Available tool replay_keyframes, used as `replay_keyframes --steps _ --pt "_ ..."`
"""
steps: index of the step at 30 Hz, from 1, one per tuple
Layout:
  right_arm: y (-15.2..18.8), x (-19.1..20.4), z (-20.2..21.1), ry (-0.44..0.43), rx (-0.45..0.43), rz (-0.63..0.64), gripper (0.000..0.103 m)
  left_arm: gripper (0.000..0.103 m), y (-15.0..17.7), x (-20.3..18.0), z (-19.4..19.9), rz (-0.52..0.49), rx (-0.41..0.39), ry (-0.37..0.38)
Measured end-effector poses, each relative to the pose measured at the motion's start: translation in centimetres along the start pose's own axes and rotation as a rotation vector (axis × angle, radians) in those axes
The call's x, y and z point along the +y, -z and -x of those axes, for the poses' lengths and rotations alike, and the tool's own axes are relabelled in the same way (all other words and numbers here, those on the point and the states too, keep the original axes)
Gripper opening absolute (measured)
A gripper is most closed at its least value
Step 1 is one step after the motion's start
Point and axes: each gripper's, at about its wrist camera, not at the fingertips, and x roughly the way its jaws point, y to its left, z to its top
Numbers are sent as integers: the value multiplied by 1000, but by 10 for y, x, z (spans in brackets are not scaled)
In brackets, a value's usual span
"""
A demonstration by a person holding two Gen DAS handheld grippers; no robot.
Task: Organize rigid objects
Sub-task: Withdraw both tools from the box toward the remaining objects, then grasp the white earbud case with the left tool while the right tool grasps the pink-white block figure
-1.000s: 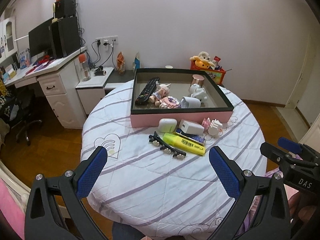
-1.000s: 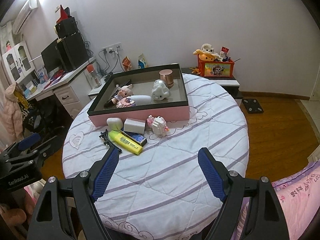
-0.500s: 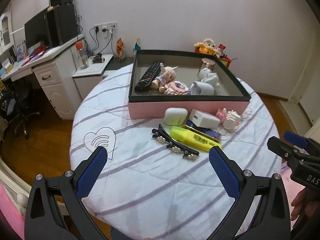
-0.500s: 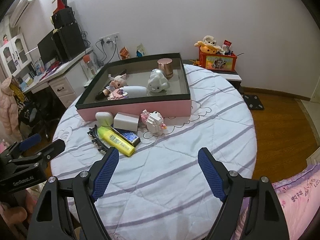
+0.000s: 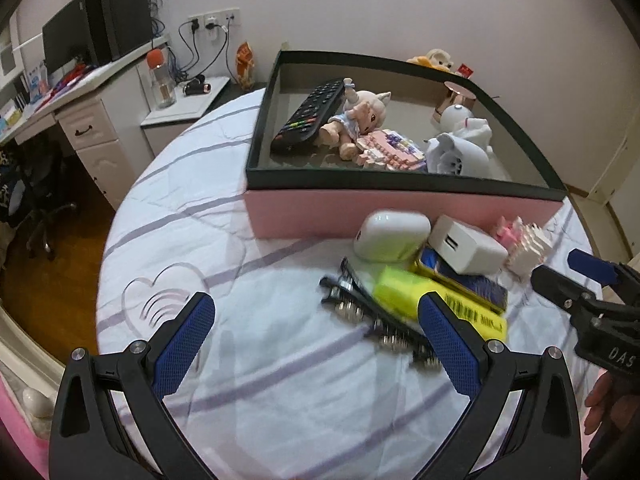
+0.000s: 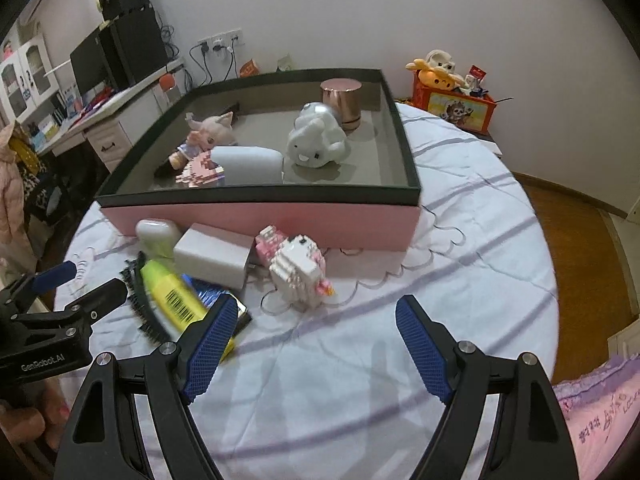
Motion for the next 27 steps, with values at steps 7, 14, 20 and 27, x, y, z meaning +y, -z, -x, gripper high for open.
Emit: replay_keyframes --steps 7,14,20,27 --pt "-9 0 -21 -18 14 14 83 103 -13 -11 -22 -13 5 7" --pt "-10 -3 -19 -89 0 28 72 102 -18 -18 -33 -3 0 21" --pt "-10 -3 -18 -95 3 35 62 102 -21 -17 -38 16 -3 27" --pt "-13 -3 -34 -113 30 38 53 100 -25 -19 -43 28 -23 22"
